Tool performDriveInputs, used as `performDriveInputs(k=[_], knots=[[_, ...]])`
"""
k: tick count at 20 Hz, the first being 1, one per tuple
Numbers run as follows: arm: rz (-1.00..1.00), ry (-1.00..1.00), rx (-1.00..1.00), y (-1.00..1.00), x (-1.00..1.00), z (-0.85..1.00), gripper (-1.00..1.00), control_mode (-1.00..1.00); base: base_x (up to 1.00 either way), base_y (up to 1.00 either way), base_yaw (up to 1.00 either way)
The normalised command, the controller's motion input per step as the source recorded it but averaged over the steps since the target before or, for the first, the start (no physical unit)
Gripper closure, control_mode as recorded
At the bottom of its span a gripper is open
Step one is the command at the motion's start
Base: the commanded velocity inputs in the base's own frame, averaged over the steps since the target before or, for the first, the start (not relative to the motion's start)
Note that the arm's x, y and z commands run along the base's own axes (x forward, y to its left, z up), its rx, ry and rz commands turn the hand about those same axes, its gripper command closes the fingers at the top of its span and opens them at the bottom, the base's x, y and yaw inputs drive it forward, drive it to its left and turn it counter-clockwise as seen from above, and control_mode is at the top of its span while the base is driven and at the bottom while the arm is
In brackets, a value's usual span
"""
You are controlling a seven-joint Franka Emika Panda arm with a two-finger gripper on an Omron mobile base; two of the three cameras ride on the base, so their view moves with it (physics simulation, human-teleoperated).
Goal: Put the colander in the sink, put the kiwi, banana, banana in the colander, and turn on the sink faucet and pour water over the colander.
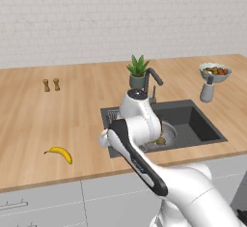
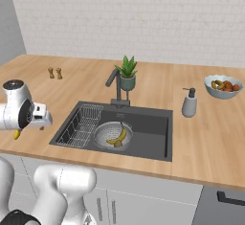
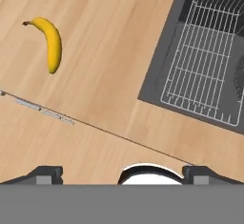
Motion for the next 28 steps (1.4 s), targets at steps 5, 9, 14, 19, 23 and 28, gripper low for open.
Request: performDriveInputs(k=[5, 9, 14, 19, 23, 28], knots=[[0.06, 0.00, 0.00, 1.00, 0.08, 0.00, -1.00, -1.00, 0.00, 0.00, 0.00], [0.05, 0.00, -0.02, 1.00, 0.28, -0.06, -1.00, -1.00, 0.00, 0.00, 0.00], [0.00, 0.09, -0.01, 0.72, 0.55, -0.20, -1.00, -1.00, 0.00, 0.00, 0.00], [0.00, 0.19, -0.04, 0.09, 0.44, -0.34, -1.00, -1.00, 0.00, 0.00, 0.00], [0.00, 0.14, -0.07, 0.29, 0.34, -0.39, -1.00, -1.00, 0.00, 0.00, 0.00], [0.00, 0.03, -0.15, 0.37, 0.17, -0.31, -1.00, -1.00, 0.00, 0.00, 0.00]])
